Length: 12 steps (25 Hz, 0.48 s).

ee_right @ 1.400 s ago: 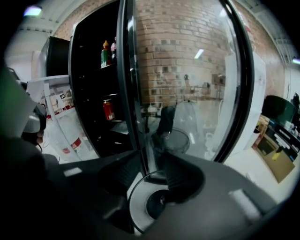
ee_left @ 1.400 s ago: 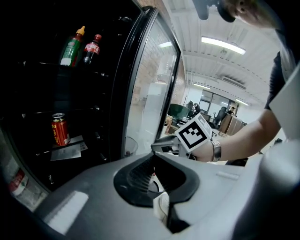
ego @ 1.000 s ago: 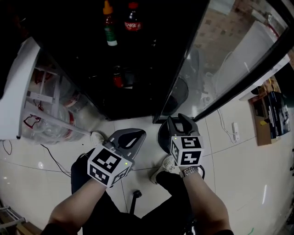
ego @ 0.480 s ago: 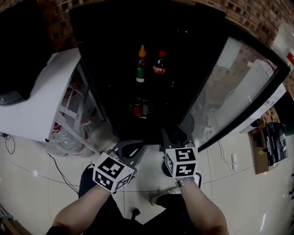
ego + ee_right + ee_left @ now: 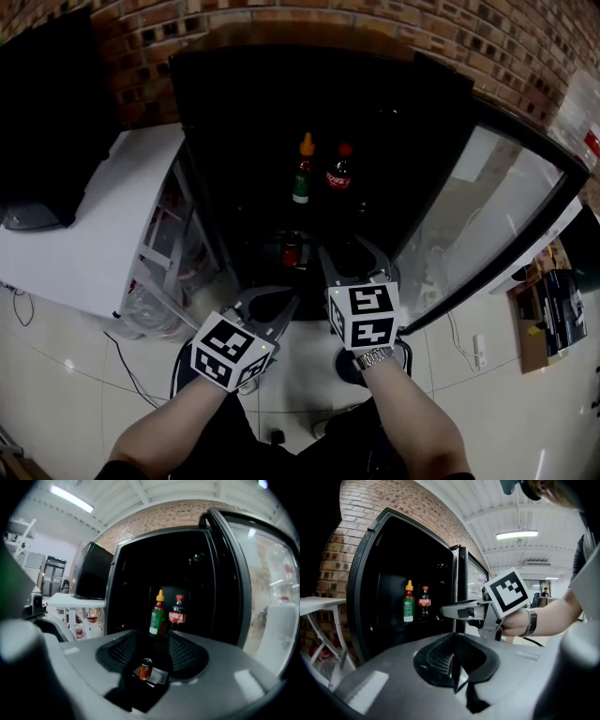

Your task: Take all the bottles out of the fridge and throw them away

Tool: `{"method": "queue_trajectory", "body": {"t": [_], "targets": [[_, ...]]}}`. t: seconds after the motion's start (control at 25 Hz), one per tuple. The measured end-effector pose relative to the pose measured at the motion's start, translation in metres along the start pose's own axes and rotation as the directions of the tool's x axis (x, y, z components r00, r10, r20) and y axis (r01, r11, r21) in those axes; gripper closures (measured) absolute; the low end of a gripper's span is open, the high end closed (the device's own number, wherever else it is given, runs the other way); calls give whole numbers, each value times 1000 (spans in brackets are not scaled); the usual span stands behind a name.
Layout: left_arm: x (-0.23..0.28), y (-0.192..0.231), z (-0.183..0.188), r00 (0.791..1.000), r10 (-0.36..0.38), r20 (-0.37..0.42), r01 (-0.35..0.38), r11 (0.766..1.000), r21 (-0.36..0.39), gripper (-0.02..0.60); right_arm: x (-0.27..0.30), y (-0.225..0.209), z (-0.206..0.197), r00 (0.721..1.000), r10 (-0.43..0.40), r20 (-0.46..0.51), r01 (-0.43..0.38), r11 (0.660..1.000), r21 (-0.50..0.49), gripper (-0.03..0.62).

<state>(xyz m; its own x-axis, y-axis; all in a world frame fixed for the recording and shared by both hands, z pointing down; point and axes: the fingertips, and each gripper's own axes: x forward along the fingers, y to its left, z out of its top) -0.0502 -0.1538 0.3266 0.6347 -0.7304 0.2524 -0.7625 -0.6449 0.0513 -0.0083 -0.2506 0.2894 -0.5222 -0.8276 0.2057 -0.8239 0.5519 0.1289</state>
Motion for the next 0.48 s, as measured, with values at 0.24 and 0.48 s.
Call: {"method": "queue_trajectory", "body": {"t": [0.24,0.48], "targets": [[1,29,17,1000,4,27,-4,1000,9,578,35,4,41,999,-2,32,3,1000,-28,387],[1,53,28,999,3,53,-4,1000,15,577,75,2,80,999,-25,43,26,999,-35,387]]}}
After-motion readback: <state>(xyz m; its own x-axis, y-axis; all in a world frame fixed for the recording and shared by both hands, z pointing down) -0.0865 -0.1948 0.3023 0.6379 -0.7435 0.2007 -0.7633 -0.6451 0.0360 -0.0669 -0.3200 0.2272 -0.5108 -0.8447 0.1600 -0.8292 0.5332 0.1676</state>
